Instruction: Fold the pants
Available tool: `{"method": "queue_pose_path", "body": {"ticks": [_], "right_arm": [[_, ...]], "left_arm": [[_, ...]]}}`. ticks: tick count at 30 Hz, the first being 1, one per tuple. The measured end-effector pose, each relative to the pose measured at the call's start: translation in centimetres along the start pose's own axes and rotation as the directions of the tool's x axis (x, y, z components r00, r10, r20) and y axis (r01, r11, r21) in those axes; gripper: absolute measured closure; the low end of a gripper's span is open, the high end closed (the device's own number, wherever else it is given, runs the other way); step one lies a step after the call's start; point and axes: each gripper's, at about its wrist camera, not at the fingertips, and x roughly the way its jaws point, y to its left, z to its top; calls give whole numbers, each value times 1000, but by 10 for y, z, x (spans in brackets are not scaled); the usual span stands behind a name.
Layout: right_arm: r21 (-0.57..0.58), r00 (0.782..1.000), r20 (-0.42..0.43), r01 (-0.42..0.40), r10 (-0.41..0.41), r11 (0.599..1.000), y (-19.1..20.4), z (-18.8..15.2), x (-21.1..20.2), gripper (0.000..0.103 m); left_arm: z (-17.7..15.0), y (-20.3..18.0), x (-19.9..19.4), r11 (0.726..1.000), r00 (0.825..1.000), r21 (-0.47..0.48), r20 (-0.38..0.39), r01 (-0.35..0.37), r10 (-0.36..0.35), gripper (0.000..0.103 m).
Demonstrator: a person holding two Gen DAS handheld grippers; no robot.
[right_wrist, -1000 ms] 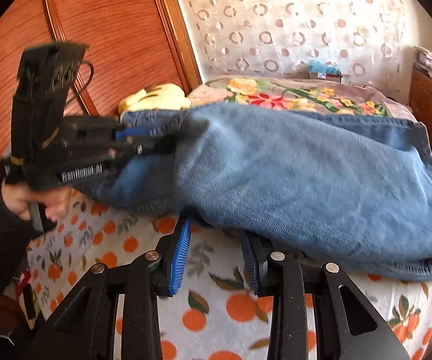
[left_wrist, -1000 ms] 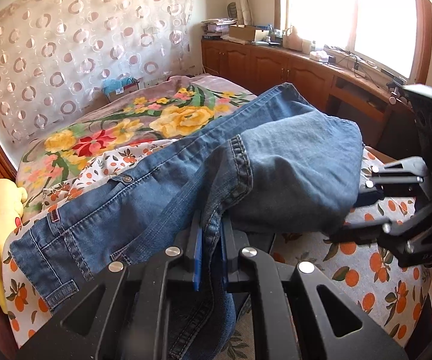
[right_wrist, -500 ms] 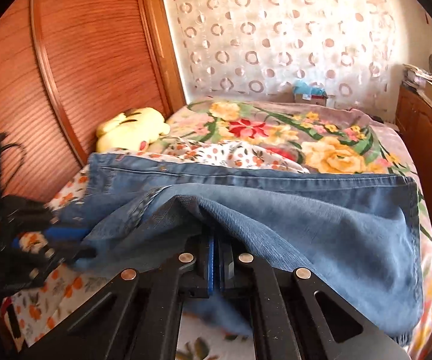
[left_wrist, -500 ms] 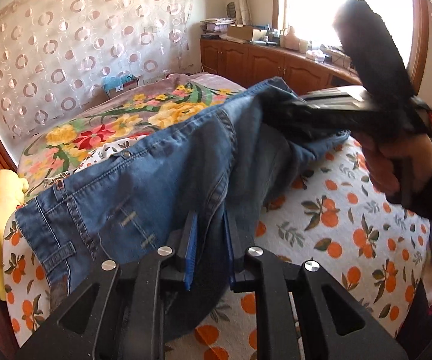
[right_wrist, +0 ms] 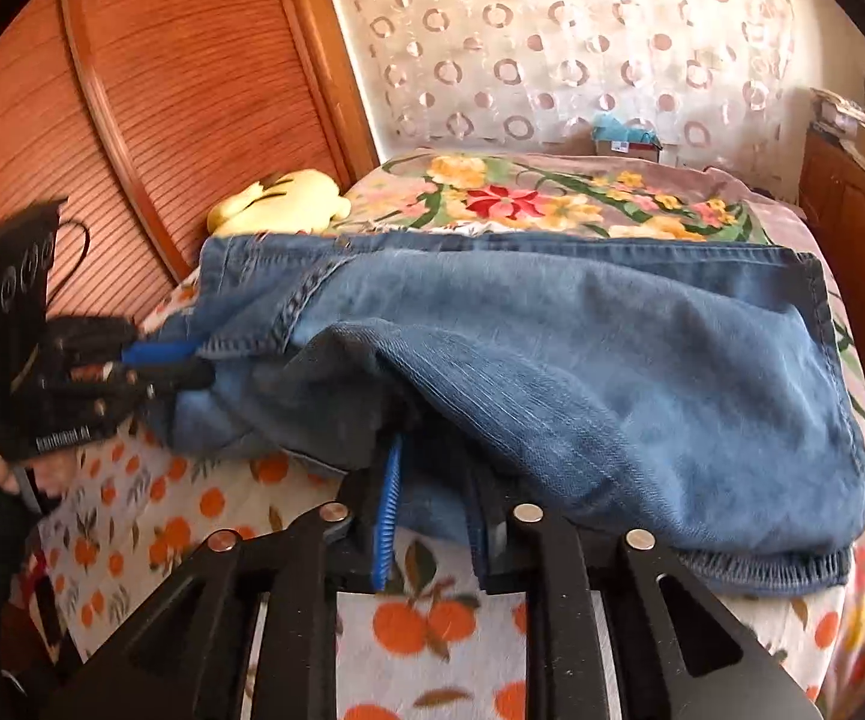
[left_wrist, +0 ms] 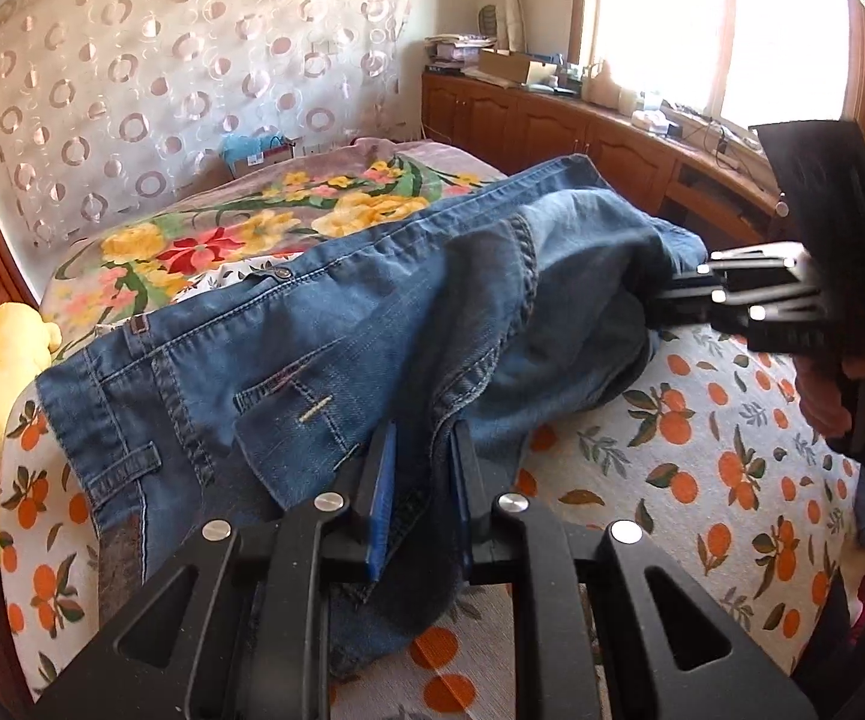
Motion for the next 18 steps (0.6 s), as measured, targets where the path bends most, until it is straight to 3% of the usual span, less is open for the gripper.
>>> {"method": "queue_pose_path", "body": {"ticks": [9, 12, 14, 18], "right_arm": [[-20, 1000, -1, -31, 31, 999, -3, -1, -17, 80], [-11, 999, 19, -50, 50, 999, -6, -17, -33, 80], [-16, 998, 20, -56, 56, 998, -4, -22, -35, 80], [-37, 998, 7, -67, 67, 997, 1, -27, -29, 80]], "left_arm": [[-27, 19, -41, 994, 996, -75, 33, -77, 80, 85], [-41, 32, -53, 988, 993, -116, 37, -107, 112, 71], [-51, 41, -57, 983, 991, -139, 34, -123, 129, 51], [-69, 54, -57, 971, 988, -183, 2, -152, 155, 48]]}}
